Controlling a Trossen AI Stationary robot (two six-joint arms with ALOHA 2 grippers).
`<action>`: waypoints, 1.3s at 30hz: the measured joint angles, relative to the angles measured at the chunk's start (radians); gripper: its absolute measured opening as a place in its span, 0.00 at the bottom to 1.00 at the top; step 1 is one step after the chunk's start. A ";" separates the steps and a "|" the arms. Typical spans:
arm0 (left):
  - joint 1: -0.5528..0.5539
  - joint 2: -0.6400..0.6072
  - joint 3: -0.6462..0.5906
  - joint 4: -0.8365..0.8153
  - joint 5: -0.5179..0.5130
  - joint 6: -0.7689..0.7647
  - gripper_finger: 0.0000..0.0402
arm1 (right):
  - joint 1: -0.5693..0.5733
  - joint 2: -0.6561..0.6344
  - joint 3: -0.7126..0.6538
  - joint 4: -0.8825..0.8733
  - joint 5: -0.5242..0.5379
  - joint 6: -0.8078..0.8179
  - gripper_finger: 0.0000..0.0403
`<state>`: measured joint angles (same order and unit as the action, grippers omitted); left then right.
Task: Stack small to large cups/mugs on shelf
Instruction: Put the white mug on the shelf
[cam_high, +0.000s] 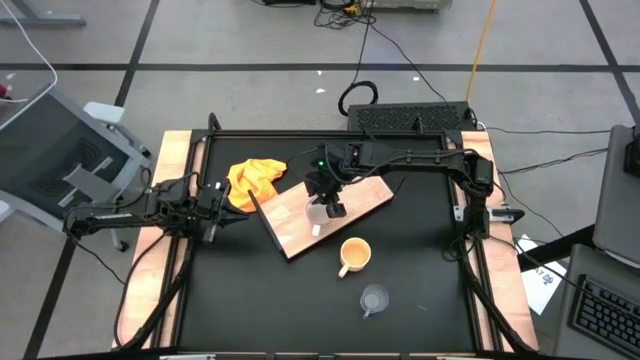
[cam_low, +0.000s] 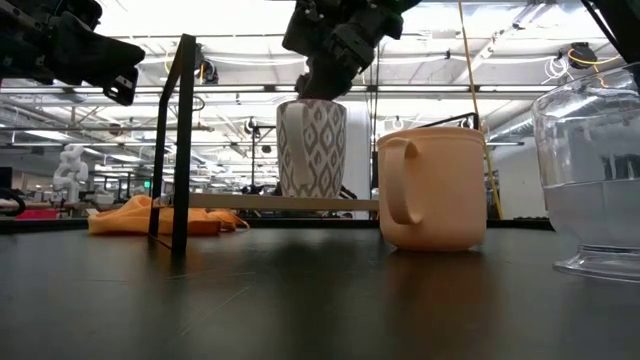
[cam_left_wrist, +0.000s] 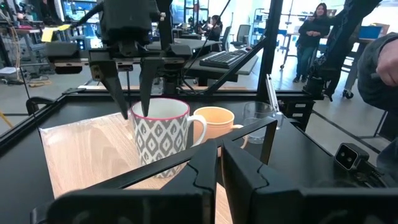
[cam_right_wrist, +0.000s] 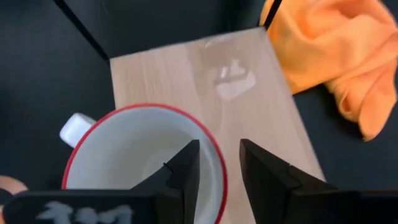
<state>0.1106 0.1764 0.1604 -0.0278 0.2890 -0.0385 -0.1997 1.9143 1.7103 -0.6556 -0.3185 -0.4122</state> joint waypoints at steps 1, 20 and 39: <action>0.000 0.000 0.000 0.000 0.000 -0.001 0.06 | 0.000 -0.006 0.000 0.000 0.001 0.000 0.26; 0.000 0.000 0.001 0.143 -0.003 -0.129 0.06 | 0.088 -0.288 0.001 -0.030 0.037 0.055 0.02; 0.000 0.214 0.274 0.031 -0.088 -0.113 0.00 | 0.337 -0.613 -0.544 0.402 0.267 0.244 0.00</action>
<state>0.1104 0.3906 0.4342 0.0031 0.2010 -0.1514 0.1371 1.3009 1.1667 -0.2538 -0.0517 -0.1677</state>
